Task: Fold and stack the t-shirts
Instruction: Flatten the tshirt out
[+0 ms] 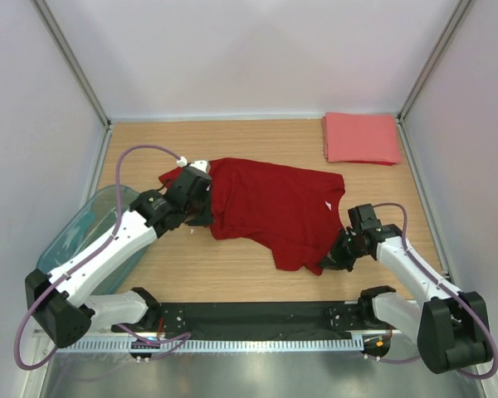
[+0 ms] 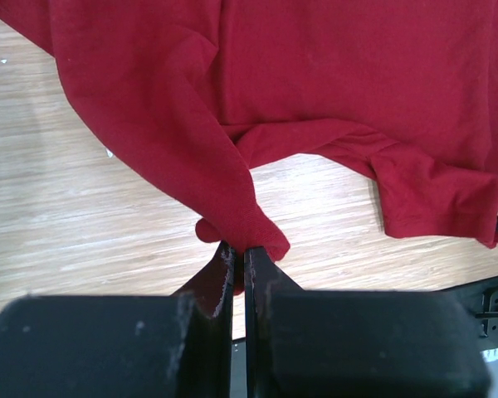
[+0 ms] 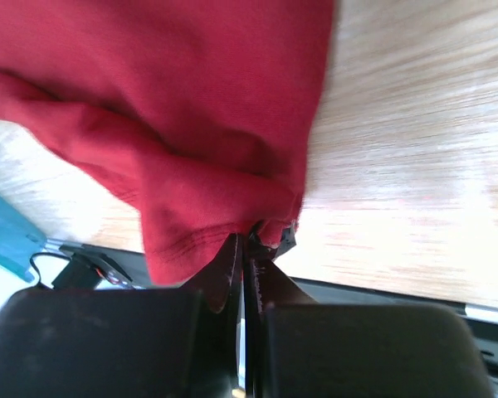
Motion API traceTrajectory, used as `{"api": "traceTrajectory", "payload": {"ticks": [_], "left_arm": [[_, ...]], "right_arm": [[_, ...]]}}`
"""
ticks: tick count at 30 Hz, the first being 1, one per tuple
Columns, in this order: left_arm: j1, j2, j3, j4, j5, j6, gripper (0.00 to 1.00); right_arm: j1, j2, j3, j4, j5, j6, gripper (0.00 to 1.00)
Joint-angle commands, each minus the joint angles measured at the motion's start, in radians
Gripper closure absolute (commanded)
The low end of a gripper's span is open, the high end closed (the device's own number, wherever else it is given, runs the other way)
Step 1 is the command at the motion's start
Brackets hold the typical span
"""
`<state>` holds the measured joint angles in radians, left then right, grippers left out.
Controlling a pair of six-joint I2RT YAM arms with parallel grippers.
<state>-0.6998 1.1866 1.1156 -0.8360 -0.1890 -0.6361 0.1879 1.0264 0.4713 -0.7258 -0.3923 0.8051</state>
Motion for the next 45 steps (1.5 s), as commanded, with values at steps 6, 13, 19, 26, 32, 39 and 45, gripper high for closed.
{"api": "traceTrajectory", "payload": {"ticks": [6, 13, 19, 26, 32, 39, 45], "left_arm": [[0.003, -0.030, 0.038, 0.003, 0.000, 0.033, 1.00], [0.003, -0.053, 0.041, 0.006, -0.013, 0.044, 1.00], [0.003, -0.071, 0.035, 0.008, -0.013, 0.044, 1.00], [0.003, -0.087, 0.033, 0.000, -0.018, 0.038, 1.00], [0.003, -0.102, 0.061, -0.005, -0.038, 0.035, 1.00], [0.003, -0.137, 0.165, -0.002, -0.147, 0.091, 1.00], [0.003, -0.142, 0.274, 0.020, -0.231, 0.156, 1.00]], "right_arm": [[0.004, -0.009, 0.222, -0.124, 0.110, -0.047, 0.99], [0.004, 0.021, 0.345, -0.159, 0.115, -0.063, 0.99], [0.005, 0.026, 0.357, -0.164, 0.070, -0.076, 0.93], [0.004, -0.005, 0.303, -0.103, 0.030, -0.032, 0.99], [0.004, -0.037, 0.404, 0.011, 0.084, 0.037, 0.99], [-0.011, 0.046, 0.722, 0.111, 0.274, 0.069, 0.99], [-0.050, 0.112, 1.036, 0.143, 0.521, 0.066, 0.99]]}}
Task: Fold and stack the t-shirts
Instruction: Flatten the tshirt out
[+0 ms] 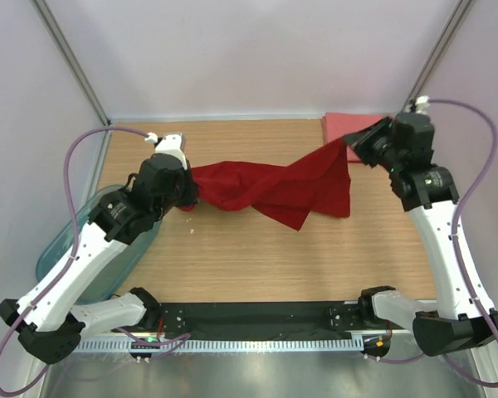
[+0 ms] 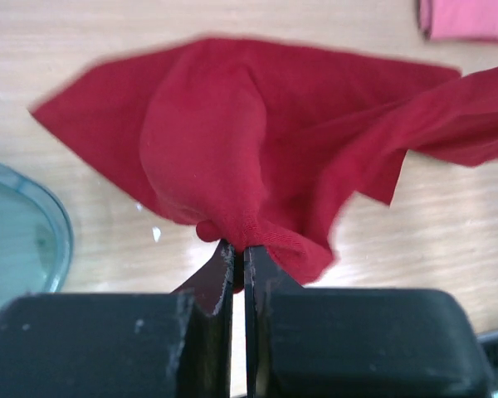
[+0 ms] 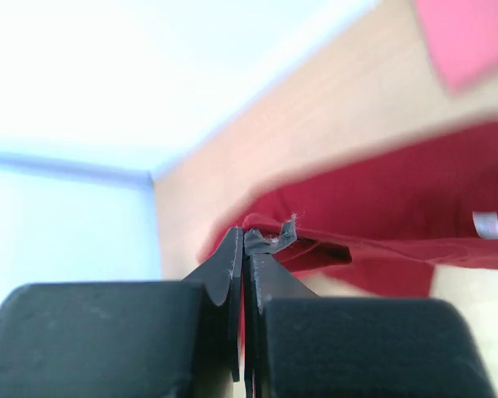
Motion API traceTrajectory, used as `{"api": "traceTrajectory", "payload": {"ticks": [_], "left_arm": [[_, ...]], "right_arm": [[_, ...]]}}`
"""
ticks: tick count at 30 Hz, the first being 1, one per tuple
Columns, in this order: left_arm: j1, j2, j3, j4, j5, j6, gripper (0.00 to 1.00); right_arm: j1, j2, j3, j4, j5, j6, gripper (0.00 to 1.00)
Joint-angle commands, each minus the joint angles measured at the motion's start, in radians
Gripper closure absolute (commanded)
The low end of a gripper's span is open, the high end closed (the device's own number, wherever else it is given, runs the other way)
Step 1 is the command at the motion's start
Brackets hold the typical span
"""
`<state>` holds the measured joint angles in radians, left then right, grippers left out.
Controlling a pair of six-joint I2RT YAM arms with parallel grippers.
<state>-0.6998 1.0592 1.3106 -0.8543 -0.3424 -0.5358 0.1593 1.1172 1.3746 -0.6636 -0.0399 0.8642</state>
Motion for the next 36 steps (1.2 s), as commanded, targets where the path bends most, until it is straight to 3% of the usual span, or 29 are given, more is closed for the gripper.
{"api": "traceTrajectory", "payload": {"ticks": [1, 11, 14, 19, 22, 27, 31, 36], "left_arm": [[0.003, -0.016, 0.094, 0.035, -0.086, 0.068, 1.00], [0.003, -0.113, 0.277, 0.034, -0.115, 0.157, 1.00], [0.003, -0.186, 0.328, 0.043, -0.038, 0.207, 1.00], [0.003, -0.306, 0.407, 0.012, 0.043, 0.278, 1.00], [0.003, -0.360, 0.470, 0.041, 0.094, 0.223, 1.00], [0.003, -0.347, 0.584, 0.083, 0.297, 0.102, 0.99], [0.003, -0.373, 0.523, 0.150, 0.384, 0.025, 1.00], [0.003, -0.413, 0.379, 0.195, 0.353, -0.007, 0.99]], "right_arm": [[-0.026, 0.038, 0.200, 0.102, 0.185, 0.009, 0.99], [-0.026, 0.052, 0.540, 0.176, 0.259, -0.086, 0.99], [-0.024, 0.040, 0.667, 0.127, 0.200, -0.166, 0.99], [-0.026, -0.097, 0.676, 0.156, 0.170, -0.209, 0.99], [-0.024, -0.129, 0.765, 0.150, 0.140, -0.231, 0.99], [-0.024, -0.138, 0.934, 0.101, 0.052, -0.232, 0.99], [-0.026, -0.195, 0.917, 0.119, -0.008, -0.183, 0.99], [-0.024, -0.253, 0.810, 0.119, -0.011, -0.201, 0.99]]}}
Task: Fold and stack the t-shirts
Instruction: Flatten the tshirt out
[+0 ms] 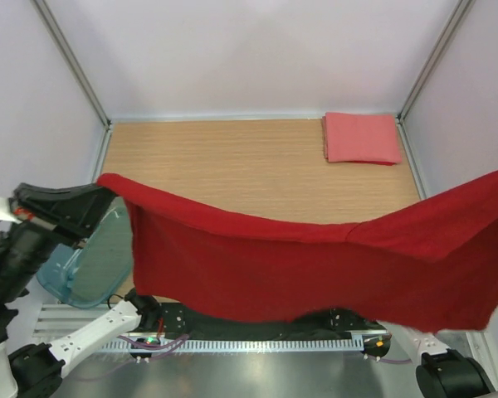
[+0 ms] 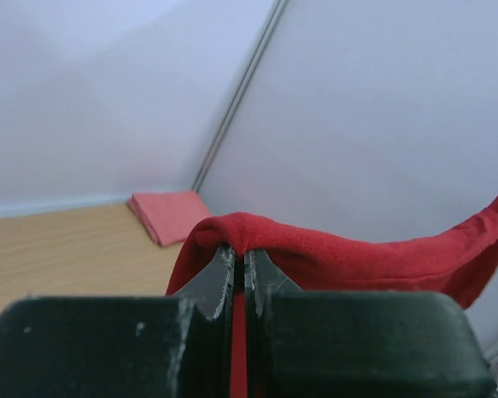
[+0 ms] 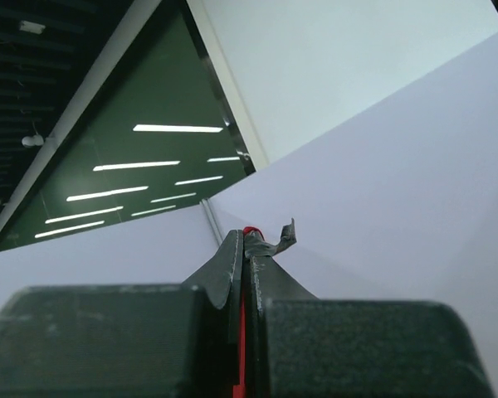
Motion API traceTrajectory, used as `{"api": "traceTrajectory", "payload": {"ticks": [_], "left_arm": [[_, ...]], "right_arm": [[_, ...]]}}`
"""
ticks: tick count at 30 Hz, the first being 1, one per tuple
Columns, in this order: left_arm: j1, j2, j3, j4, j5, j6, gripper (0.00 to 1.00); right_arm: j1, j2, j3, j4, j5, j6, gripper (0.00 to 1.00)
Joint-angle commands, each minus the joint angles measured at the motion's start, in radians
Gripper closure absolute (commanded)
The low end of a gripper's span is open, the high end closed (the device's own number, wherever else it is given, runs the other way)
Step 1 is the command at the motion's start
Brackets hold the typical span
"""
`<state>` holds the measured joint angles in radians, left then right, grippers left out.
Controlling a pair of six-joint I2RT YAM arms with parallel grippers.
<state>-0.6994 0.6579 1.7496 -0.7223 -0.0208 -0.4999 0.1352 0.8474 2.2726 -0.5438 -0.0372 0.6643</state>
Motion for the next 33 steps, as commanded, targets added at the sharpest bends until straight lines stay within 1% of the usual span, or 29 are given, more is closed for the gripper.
{"api": "traceTrajectory", "payload": {"ticks": [1, 2, 3, 4, 5, 9, 10, 12, 14, 17, 18, 19, 21, 24, 25, 29, 33], "left_arm": [[0.003, -0.018, -0.091, 0.082, 0.027, -0.046, 0.99], [0.003, -0.021, -0.160, 0.093, -0.003, -0.046, 0.99], [0.003, -0.023, -0.194, 0.103, -0.014, -0.046, 1.00], [0.003, -0.020, -0.223, 0.113, -0.049, -0.042, 1.00], [0.003, -0.017, -0.287, 0.116, -0.074, -0.026, 0.99], [0.003, 0.020, -0.445, 0.159, -0.246, 0.015, 1.00], [0.003, 0.044, -0.479, 0.205, -0.281, 0.029, 1.00], [0.003, 0.086, -0.557, 0.239, -0.394, 0.037, 1.00], [0.003, 0.162, -0.587, 0.297, -0.489, 0.053, 1.00], [0.009, 0.252, -0.581, 0.343, -0.567, 0.098, 1.00], [0.024, 0.314, -0.563, 0.350, -0.573, 0.110, 1.00], [0.029, 0.339, -0.514, 0.353, -0.573, 0.147, 1.00], [0.034, 0.402, -0.471, 0.382, -0.579, 0.191, 1.00], [0.035, 0.445, -0.401, 0.417, -0.579, 0.268, 1.00], [0.035, 0.450, -0.369, 0.429, -0.581, 0.282, 1.00], [0.035, 0.425, -0.331, 0.442, -0.577, 0.339, 1.00], [0.035, 0.339, -0.332, 0.446, -0.567, 0.342, 1.00]], "right_arm": [[0.000, -0.004, -0.190, 0.011, -0.004, -0.003, 0.99], [-0.002, -0.020, -0.249, 0.019, 0.009, -0.005, 0.99], [-0.002, -0.054, -0.310, 0.045, 0.022, -0.006, 0.99], [-0.002, -0.067, -0.435, 0.059, 0.032, 0.006, 0.99], [-0.002, -0.076, -0.493, 0.068, 0.033, 0.003, 0.99], [-0.002, -0.084, -0.764, 0.134, 0.094, -0.037, 0.99], [0.000, -0.074, -0.800, 0.148, 0.114, -0.058, 0.99], [0.000, -0.053, -0.881, 0.200, 0.132, -0.080, 0.99], [0.000, 0.008, -0.916, 0.249, 0.157, -0.107, 0.99], [-0.002, 0.114, -0.915, 0.295, 0.171, -0.158, 0.99], [-0.002, 0.139, -0.895, 0.303, 0.175, -0.172, 0.99], [-0.002, 0.162, -0.880, 0.308, 0.175, -0.190, 0.99], [-0.002, 0.217, -0.833, 0.330, 0.180, -0.230, 0.99], [0.000, 0.260, -0.762, 0.357, 0.184, -0.284, 0.99], [-0.002, 0.263, -0.750, 0.364, 0.186, -0.293, 0.99], [-0.002, 0.231, -0.702, 0.386, 0.181, -0.333, 0.99], [-0.002, 0.161, -0.645, 0.364, 0.171, -0.348, 0.99]]}}
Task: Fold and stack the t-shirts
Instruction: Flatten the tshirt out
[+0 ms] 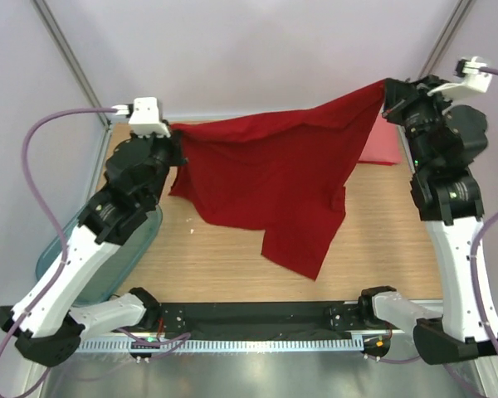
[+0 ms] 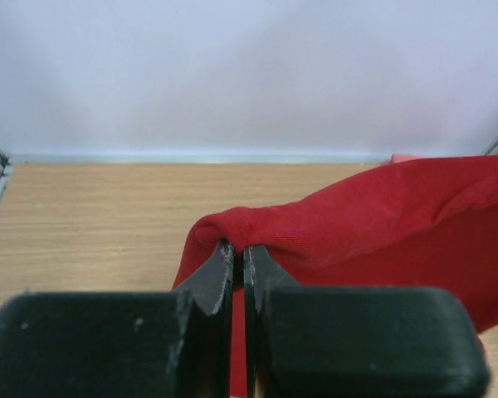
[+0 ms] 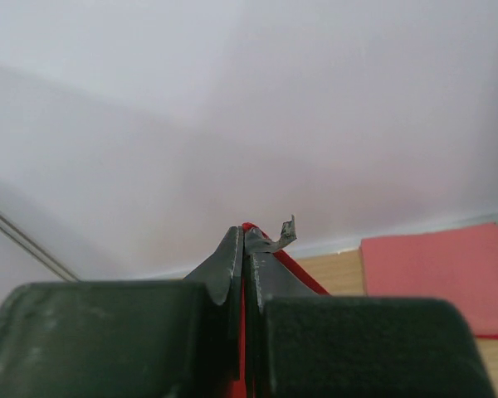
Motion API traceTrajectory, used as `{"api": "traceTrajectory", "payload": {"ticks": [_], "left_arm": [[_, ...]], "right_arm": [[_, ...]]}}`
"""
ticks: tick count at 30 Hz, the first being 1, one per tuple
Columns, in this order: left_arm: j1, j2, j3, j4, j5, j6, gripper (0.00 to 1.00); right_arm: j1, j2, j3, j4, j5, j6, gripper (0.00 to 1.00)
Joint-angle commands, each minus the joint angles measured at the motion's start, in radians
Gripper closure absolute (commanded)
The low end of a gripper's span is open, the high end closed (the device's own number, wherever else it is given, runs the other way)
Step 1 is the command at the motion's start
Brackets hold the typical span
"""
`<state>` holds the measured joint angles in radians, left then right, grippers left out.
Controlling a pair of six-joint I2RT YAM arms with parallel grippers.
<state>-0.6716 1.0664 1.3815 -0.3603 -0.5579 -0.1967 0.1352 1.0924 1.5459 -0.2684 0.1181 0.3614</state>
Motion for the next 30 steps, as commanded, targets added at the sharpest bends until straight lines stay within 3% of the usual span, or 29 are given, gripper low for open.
{"api": "traceTrajectory", "payload": {"ticks": [1, 11, 19, 25, 30], "left_arm": [[0.007, -0.115, 0.036, 0.084, -0.016, 0.036, 1.00], [0.007, -0.420, 0.079, 0.083, 0.045, 0.003, 0.99], [0.007, -0.476, 0.139, 0.047, 0.052, -0.009, 0.99], [0.007, -0.398, 0.100, 0.040, 0.052, -0.032, 0.99], [0.007, -0.301, -0.050, 0.089, 0.029, 0.000, 1.00]], "right_arm": [[-0.002, -0.100, 0.092, 0.077, 0.008, -0.045, 0.99], [0.000, -0.249, 0.356, -0.025, -0.075, 0.086, 0.99], [-0.002, -0.241, 0.499, -0.110, -0.104, 0.146, 0.99], [-0.002, -0.247, 0.349, -0.115, -0.061, 0.143, 0.99], [0.000, -0.275, 0.056, -0.063, 0.004, 0.102, 0.99]]}}
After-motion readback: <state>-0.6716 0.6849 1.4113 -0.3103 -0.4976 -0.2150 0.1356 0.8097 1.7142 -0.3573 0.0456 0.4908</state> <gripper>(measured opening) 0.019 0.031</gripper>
